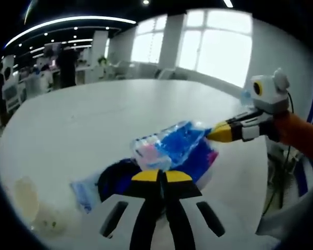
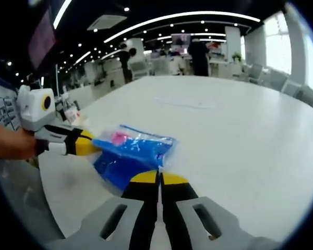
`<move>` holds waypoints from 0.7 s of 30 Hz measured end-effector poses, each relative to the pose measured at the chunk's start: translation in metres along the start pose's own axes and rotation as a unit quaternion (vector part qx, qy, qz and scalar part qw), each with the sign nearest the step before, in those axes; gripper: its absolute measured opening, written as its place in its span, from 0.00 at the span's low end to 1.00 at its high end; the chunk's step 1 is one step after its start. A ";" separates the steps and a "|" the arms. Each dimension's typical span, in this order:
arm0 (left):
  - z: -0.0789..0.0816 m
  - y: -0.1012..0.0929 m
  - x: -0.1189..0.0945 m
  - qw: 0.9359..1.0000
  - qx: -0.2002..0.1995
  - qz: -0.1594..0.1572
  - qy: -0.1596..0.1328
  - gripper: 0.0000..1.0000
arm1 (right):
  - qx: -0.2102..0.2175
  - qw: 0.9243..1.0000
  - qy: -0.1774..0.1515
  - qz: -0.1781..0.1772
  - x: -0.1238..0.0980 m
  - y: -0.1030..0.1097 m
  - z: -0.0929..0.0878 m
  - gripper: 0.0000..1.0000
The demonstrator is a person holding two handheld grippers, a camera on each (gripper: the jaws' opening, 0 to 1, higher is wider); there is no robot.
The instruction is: Arrange the tabletop items into an orderly group along one side of the table until the central work area is clear of visible clutter.
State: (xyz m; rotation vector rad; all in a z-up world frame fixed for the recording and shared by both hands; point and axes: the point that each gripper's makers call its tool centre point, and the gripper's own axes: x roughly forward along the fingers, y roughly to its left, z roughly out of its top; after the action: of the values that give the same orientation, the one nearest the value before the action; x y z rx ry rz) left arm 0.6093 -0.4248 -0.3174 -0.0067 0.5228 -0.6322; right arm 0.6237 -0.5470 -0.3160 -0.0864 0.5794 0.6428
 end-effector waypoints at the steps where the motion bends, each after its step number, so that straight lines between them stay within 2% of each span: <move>1: 0.001 -0.002 0.002 1.000 0.001 -0.002 0.000 0.00 | 0.001 1.000 -0.001 -0.001 -0.001 -0.001 0.000 0.01; 12: 0.010 -0.023 0.030 1.000 -0.006 -0.023 -0.009 0.00 | 0.011 1.000 0.000 -0.026 -0.013 -0.034 -0.008 0.01; 21: 0.023 -0.050 0.051 0.999 0.008 -0.048 -0.009 0.00 | 0.019 0.998 -0.002 -0.055 -0.032 -0.062 -0.014 0.01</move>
State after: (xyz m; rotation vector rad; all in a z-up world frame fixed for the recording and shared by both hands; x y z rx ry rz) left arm 0.6265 -0.4980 -0.3127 -0.0225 0.5020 -0.7293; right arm 0.6325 -0.6178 -0.3172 -0.0805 0.5791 0.5254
